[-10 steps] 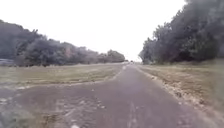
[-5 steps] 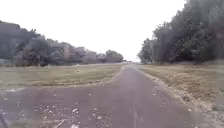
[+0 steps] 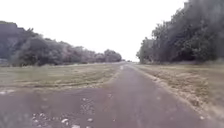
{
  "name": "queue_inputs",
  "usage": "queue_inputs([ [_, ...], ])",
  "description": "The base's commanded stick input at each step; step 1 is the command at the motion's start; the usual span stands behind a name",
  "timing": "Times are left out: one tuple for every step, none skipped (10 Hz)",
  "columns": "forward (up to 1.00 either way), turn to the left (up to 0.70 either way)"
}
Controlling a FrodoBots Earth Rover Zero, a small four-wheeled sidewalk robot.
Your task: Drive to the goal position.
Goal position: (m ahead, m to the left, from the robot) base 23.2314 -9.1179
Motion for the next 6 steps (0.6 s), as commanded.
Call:
queue_inputs([
  [0.60, -0.14],
  [0.60, -0.14],
  [0.60, -0.14],
  [0.60, -0.14],
  [0.60, -0.14],
  [0.60, -0.14],
])
